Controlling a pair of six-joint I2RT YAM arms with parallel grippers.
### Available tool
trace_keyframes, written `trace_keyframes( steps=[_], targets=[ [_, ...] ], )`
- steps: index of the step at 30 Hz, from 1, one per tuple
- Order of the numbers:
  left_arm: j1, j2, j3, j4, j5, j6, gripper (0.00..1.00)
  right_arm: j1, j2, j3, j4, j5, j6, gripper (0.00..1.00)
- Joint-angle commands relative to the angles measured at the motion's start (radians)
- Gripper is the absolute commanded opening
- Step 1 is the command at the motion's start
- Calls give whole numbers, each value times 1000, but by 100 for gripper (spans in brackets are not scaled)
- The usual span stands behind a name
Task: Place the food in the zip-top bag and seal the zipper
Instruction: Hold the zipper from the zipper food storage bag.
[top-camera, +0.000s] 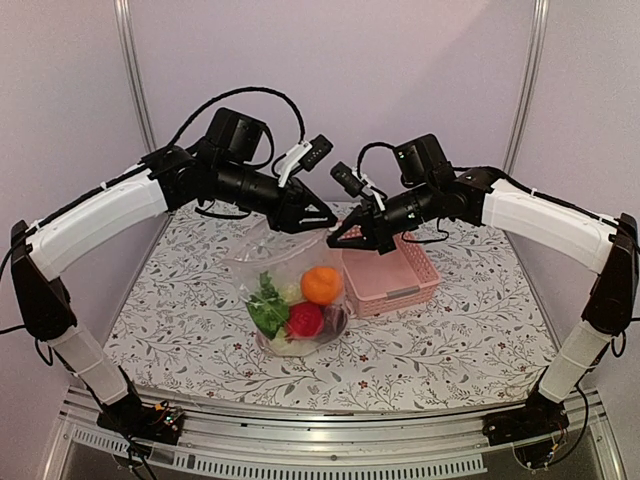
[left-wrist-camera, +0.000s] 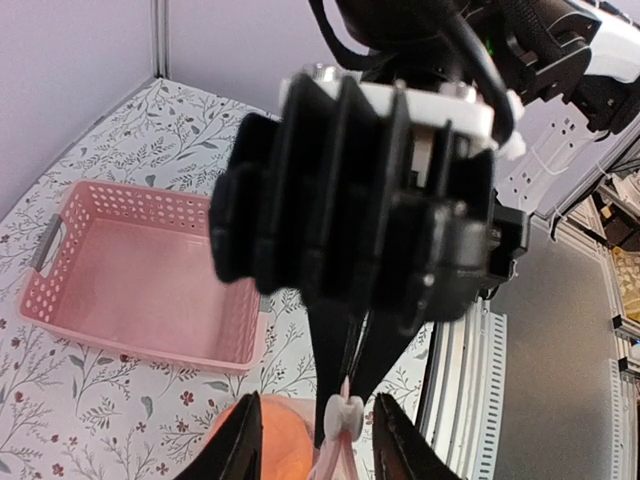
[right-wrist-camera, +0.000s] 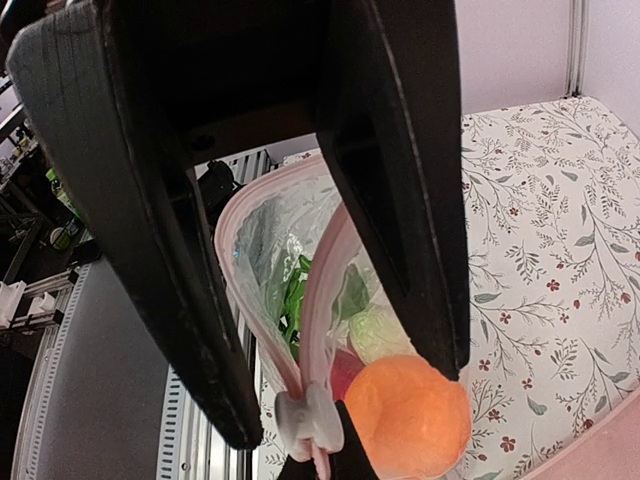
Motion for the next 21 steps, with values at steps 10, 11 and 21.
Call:
trace_keyframes(
  steps=[10,11,21],
  targets=[
    [-25,12,-35,-2,20,50,24,5,-12,26,-9,-32,50,1],
    [-26,10,-35,-2,18,49,22,5,-13,24,-10,-30,50,1],
    [-26,14,-41,-7,35,49,6,5,-36,23,-2,-11,49,18]
  ],
)
